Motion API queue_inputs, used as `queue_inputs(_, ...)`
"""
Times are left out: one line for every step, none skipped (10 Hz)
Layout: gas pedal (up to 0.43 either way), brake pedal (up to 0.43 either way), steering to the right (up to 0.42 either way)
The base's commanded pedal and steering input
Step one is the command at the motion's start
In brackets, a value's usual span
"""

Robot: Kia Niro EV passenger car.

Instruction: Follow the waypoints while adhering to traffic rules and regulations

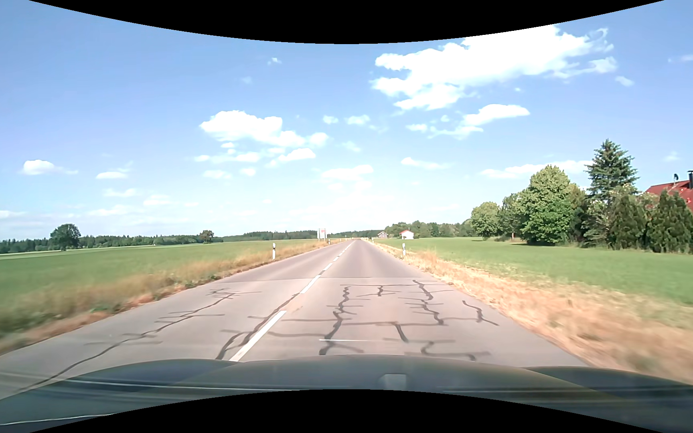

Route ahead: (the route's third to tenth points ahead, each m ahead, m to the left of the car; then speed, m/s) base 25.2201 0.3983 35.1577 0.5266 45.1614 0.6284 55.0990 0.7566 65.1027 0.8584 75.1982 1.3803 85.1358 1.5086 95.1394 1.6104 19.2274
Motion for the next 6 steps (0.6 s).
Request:
queue_inputs(0.370, 0.006, -0.006)
queue_inputs(0.370, 0.006, -0.006)
queue_inputs(0.370, 0.006, -0.006)
queue_inputs(0.370, 0.006, -0.006)
queue_inputs(0.370, 0.006, -0.006)
queue_inputs(0.370, 0.006, -0.006)
